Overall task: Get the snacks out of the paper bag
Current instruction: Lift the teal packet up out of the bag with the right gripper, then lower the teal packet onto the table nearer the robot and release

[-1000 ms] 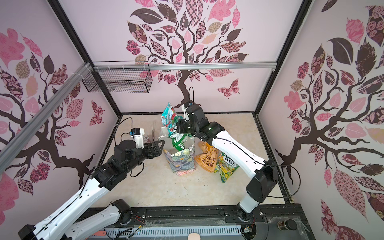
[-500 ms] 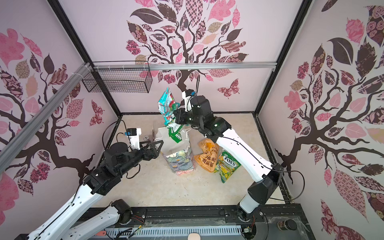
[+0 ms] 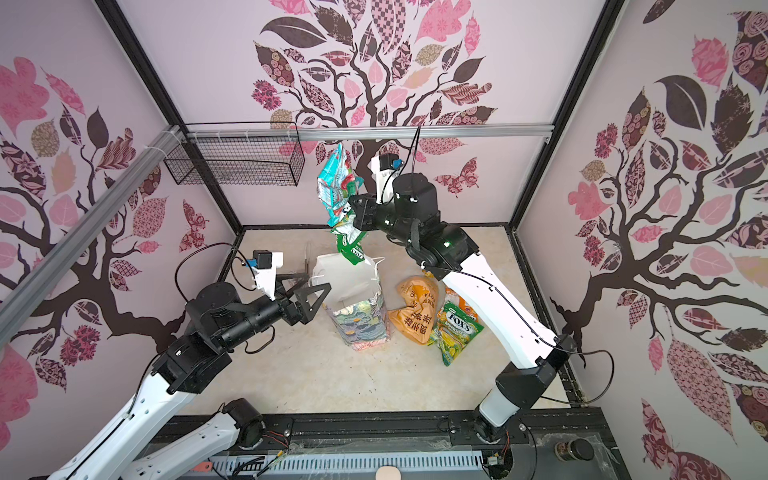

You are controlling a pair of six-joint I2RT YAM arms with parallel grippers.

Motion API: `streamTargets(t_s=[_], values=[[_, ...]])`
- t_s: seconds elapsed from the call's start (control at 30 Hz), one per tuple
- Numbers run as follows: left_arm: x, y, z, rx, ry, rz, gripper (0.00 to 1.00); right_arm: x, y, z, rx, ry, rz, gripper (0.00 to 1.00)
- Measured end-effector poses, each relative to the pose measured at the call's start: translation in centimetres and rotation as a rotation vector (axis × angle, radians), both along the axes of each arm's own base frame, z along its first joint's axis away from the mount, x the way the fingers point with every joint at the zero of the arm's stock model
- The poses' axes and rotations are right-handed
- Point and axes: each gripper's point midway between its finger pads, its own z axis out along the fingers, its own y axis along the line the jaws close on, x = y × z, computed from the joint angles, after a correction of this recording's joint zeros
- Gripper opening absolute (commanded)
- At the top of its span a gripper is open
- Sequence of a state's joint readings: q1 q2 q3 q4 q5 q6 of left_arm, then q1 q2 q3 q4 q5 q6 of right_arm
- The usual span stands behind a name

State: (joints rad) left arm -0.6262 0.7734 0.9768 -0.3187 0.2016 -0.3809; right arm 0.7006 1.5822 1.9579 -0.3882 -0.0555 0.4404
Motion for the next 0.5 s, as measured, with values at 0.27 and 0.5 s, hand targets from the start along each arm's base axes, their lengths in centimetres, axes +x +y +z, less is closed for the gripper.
streamTargets(t_s=[0.27, 0.5], values=[[-1.6, -1.5, 2.1, 0.032, -0.07, -0.116, 0.96, -2.0, -4.7, 1.1, -0.038, -0.06, -0.127, 0.04], [-2.3, -2.5, 1.7, 0.133, -0.105, -0.177, 0.99, -5.4, -10.4, -1.4, -0.071, -0.059, -0.252, 0.02]])
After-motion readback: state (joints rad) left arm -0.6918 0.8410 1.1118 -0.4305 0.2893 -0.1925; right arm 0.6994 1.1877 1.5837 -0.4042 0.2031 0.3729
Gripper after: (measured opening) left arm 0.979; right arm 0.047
